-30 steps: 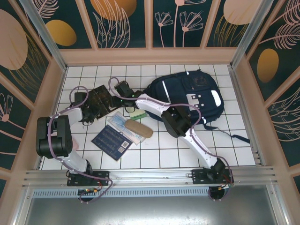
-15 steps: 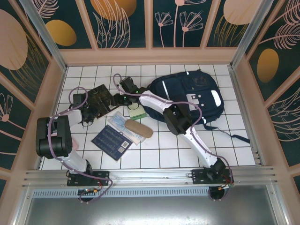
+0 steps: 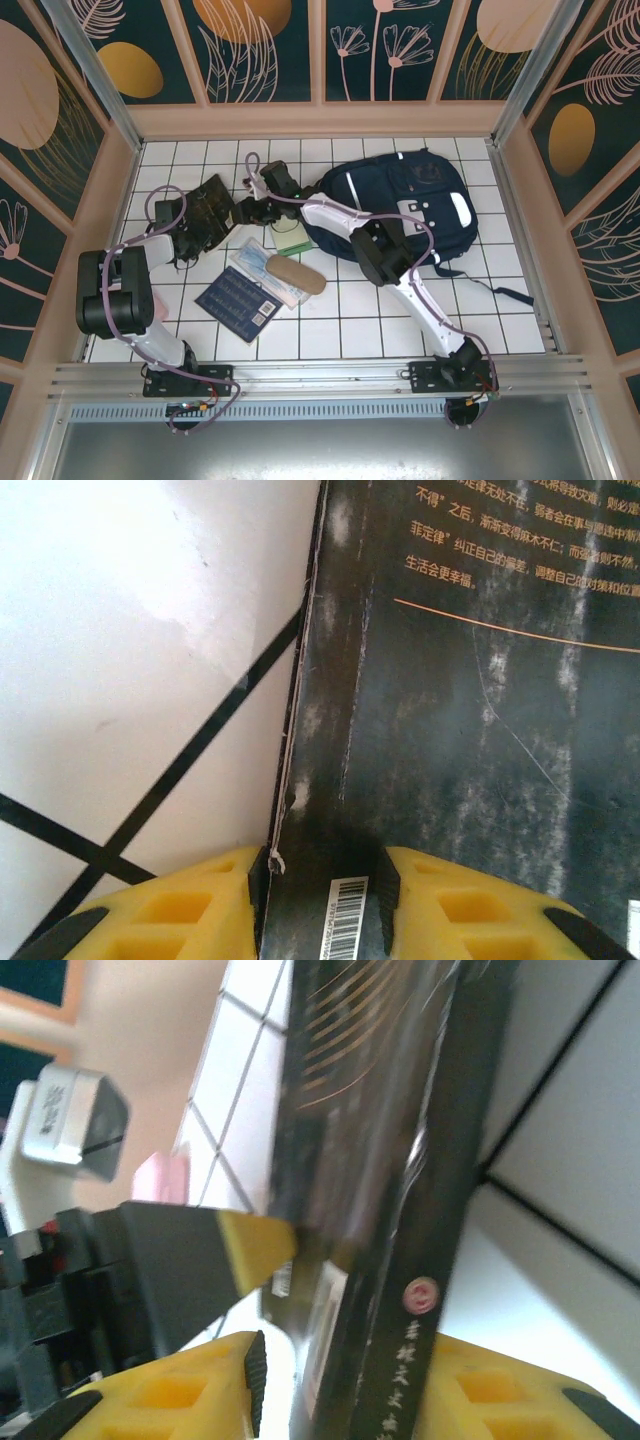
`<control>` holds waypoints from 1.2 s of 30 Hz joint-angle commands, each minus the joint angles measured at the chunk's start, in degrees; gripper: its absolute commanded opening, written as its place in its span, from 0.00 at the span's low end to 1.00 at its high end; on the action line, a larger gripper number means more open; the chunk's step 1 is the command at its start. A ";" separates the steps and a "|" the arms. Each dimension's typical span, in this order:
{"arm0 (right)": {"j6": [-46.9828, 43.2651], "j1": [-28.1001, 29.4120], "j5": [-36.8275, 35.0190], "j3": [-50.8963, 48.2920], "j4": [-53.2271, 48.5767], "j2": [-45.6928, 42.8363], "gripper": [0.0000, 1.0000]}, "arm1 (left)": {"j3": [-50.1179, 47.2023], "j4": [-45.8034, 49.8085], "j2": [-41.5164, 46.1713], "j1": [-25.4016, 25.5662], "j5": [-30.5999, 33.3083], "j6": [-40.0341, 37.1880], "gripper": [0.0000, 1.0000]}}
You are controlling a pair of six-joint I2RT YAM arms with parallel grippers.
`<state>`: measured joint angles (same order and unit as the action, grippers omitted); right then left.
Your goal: Pack books, pencil case, and school supplies into a backpack
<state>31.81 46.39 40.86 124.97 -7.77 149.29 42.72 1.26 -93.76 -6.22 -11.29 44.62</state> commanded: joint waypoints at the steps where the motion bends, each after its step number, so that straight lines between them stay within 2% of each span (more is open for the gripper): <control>1: 1.23 3.84 4.94 2.11 0.40 -0.47 0.41 | -1.67 0.94 -1.30 1.12 -4.70 -0.15 0.37; 3: 1.55 3.53 2.67 3.04 -2.03 0.23 0.37 | -1.52 1.10 -0.93 1.13 -4.78 -0.13 0.37; 5: 2.15 2.88 1.02 1.26 -2.03 -0.60 0.23 | -1.24 1.59 -0.33 1.17 -4.72 -0.26 0.37; 11: 4.15 1.04 -4.70 -9.25 5.20 -8.25 0.00 | -0.15 2.85 2.95 1.12 -5.64 -0.10 0.41; 15: 4.57 0.03 -6.47 -12.21 7.49 -11.43 0.00 | 1.37 3.40 5.36 1.13 -7.09 0.70 0.49; 18: 4.23 -0.50 -6.76 -13.70 8.58 -13.99 0.00 | 2.36 2.86 7.20 1.12 -8.82 2.28 0.60; 22: 4.44 -1.88 -6.68 -17.08 11.30 -18.70 0.00 | 2.81 -1.05 9.35 1.12 -12.77 6.43 0.71; 28: 5.01 -4.91 -4.60 -22.59 13.69 -25.61 0.00 | 1.80 -15.09 9.61 1.12 -21.66 14.84 0.81; 32: 6.58 -6.76 -2.55 -26.65 16.39 -30.07 0.00 | 0.29 -28.59 7.70 1.12 -26.77 21.71 0.83; 36: 9.42 -8.14 -0.35 -29.95 20.71 -33.40 0.00 | 0.56 -36.32 5.18 1.21 -29.82 25.45 0.84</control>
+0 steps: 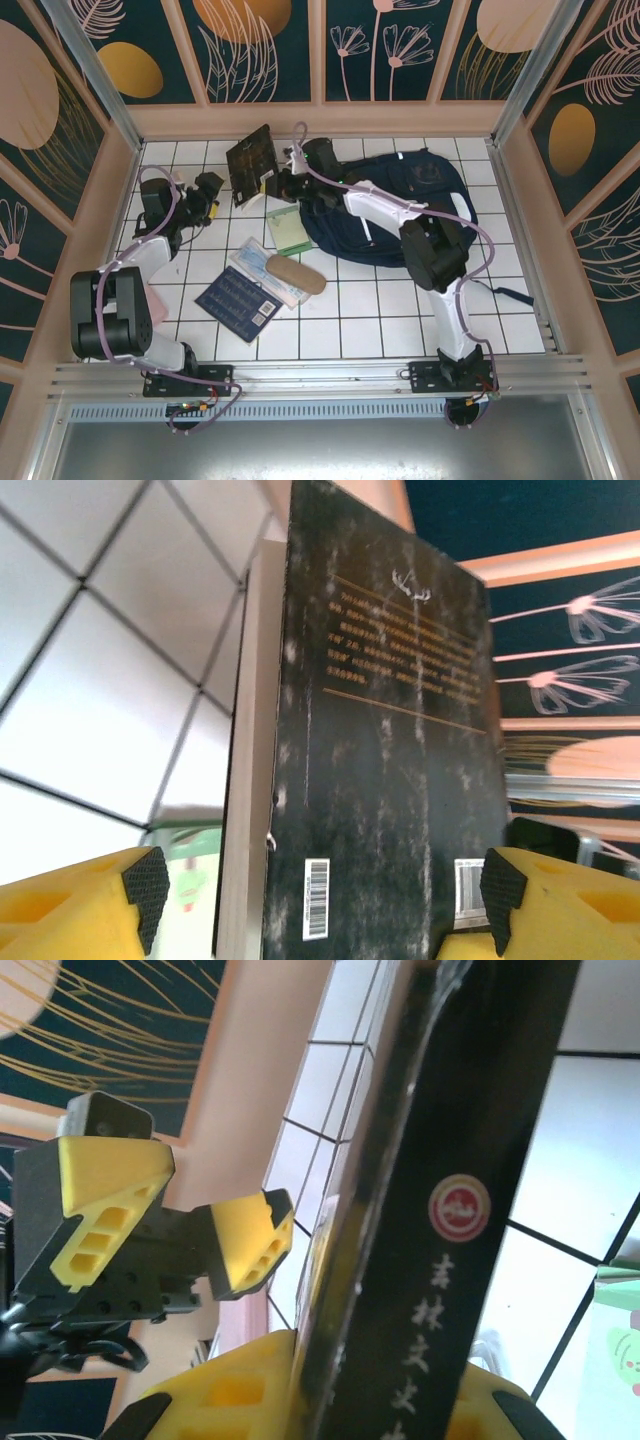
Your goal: Pack books, pencil case, and school supplies into a backpack
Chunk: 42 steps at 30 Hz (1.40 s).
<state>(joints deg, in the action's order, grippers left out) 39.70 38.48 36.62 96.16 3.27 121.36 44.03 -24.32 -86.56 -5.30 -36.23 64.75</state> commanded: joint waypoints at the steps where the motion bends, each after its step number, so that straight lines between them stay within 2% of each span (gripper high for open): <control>1: 2.34 -0.43 4.47 -1.71 10.78 -6.10 0.00 | -0.57 -11.89 -2.64 0.38 -5.59 6.09 0.83; 6: 5.46 -0.60 7.24 -2.20 14.67 -7.32 0.00 | 1.05 -13.85 -5.72 2.31 -6.66 7.16 0.82; 10: 7.69 -0.45 9.38 -1.64 17.37 -7.01 0.00 | 1.32 -20.36 -7.68 4.35 -7.51 11.24 0.80; 17: 8.75 -0.24 10.74 -2.40 18.60 -7.06 0.00 | 0.49 -36.41 -9.43 4.51 -8.44 21.63 0.64; 21: 8.36 -0.31 10.91 -3.14 18.33 -7.19 0.00 | 0.32 -42.81 -10.70 4.44 -8.23 26.39 0.41; 24: 6.85 -0.58 10.59 -3.68 16.60 -7.76 0.00 | 0.38 -43.27 -10.54 4.51 -7.90 26.81 0.24; 26: 5.00 -0.92 9.82 -4.19 13.94 -8.20 0.00 | 0.37 -42.87 -10.14 4.44 -7.82 26.59 0.08; 27: 3.68 -1.10 8.93 -4.31 11.99 -8.49 0.06 | 0.50 -42.33 -9.88 4.46 -7.78 26.29 0.01; 29: -0.07 -1.72 5.63 -4.58 5.59 -9.55 0.27 | 0.83 -39.92 -9.05 4.51 -7.65 24.61 0.00; 32: -5.78 -2.83 -0.79 -5.59 -2.52 -12.06 0.39 | 1.68 -33.80 -7.35 4.51 -7.50 19.98 0.00; 37: -14.93 -5.09 -18.31 -7.18 -17.27 -15.75 0.45 | 2.76 -24.49 -4.82 4.48 -7.19 13.11 0.00; 42: -21.70 -5.52 -35.17 -7.47 -28.60 -16.37 0.48 | 2.90 -19.75 -3.52 4.51 -7.53 9.36 0.00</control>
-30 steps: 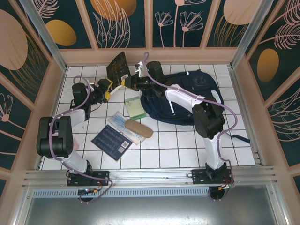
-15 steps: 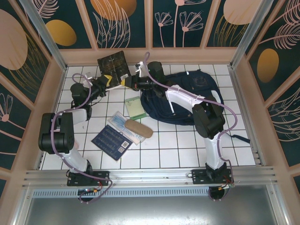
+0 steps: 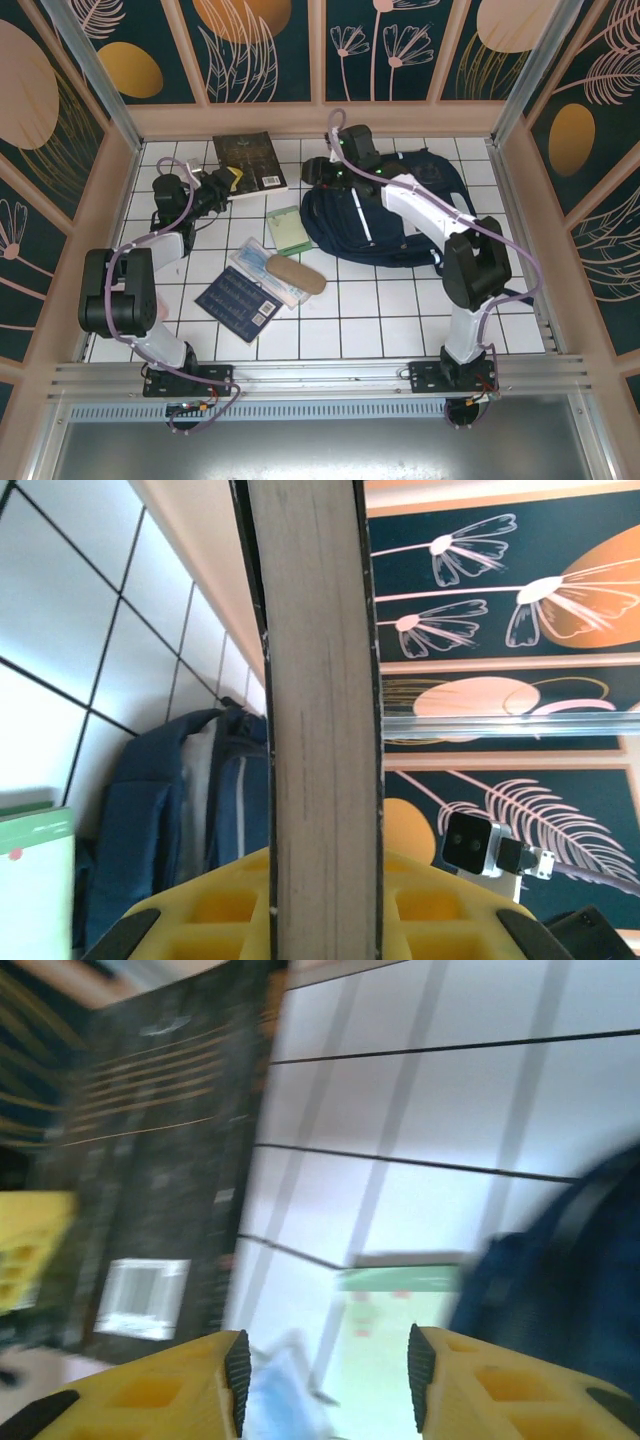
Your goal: Pack books, pencil case, and school supplies into a backpack
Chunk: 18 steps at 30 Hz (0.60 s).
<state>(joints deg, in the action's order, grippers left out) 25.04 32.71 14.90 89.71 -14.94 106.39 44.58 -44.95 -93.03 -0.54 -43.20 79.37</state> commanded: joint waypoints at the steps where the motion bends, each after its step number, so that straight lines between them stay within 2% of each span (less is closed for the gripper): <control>1: -7.93 0.26 -15.40 -1.09 -11.94 -1.12 0.48 | 2.15 1.24 3.14 -0.26 -0.57 -5.56 0.00; 4: -9.76 0.34 -19.33 -1.21 -14.87 0.47 0.49 | 1.63 1.56 3.47 -0.23 -0.80 -5.87 0.00; 10: -10.83 1.69 -21.50 -2.13 -15.78 3.41 0.49 | 0.86 1.91 4.04 -0.22 -1.01 -6.19 0.00; 18: -12.29 4.95 -29.01 -0.59 -18.54 9.46 0.50 | 1.26 6.11 5.33 -0.26 -0.91 -9.05 0.00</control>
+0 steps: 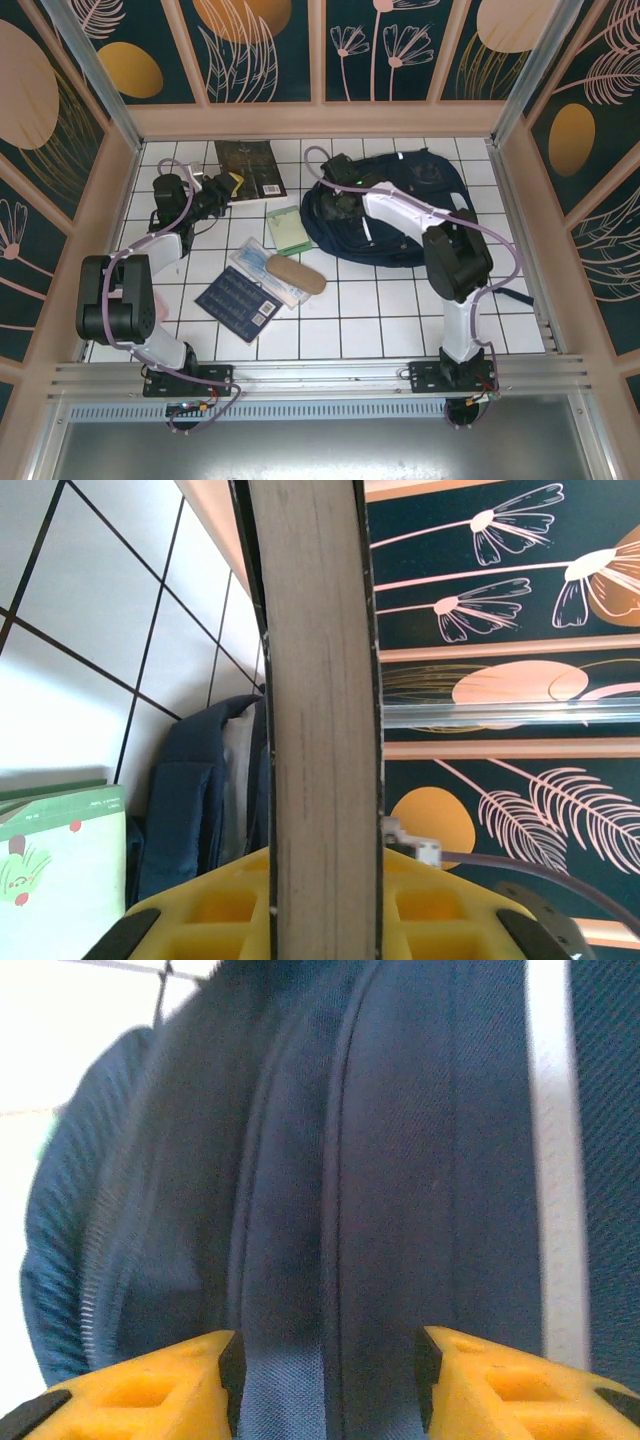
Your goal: Pack books, pencil case, and school supplies into a backpack
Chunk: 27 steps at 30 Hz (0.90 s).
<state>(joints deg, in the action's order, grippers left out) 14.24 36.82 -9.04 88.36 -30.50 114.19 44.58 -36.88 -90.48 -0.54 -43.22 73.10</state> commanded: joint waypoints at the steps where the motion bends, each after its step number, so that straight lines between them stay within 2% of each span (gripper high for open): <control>1: -1.41 0.89 -6.27 0.76 -3.17 1.99 0.50 | 1.24 -1.73 3.01 -0.25 -0.92 -2.89 0.00; 4: -1.45 0.89 -8.71 0.34 -2.97 2.30 0.44 | 1.06 -1.28 3.41 -0.01 -0.91 -3.30 0.00; 5: -1.79 0.79 -9.19 0.04 -2.75 2.25 0.38 | 0.97 -1.18 3.52 0.09 -0.79 -3.38 0.00; 8: -2.44 0.71 -9.63 -0.29 -2.28 2.13 0.07 | 0.89 -1.17 3.45 0.92 -0.47 -3.49 0.00; 9: -2.41 0.71 -9.82 -0.29 -2.21 1.91 0.00 | 0.86 -1.15 3.38 1.29 -0.31 -3.48 0.00; 15: -3.07 -0.49 -8.66 -0.56 0.02 -4.11 0.00 | 0.97 -1.56 2.94 4.18 1.16 -3.32 0.00; 20: -2.87 -3.68 -2.46 0.00 1.81 -10.88 0.00 | 0.74 -3.98 1.50 7.69 3.31 -1.75 0.00; 27: -1.41 -9.82 7.91 2.32 2.32 -17.45 0.00 | 2.70 -8.38 -3.53 15.98 7.30 0.86 0.00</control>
<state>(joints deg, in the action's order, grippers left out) 12.38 29.15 -5.48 88.12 -30.98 100.36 44.73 -38.11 -92.23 12.88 -37.56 72.88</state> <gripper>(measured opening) 0.051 0.194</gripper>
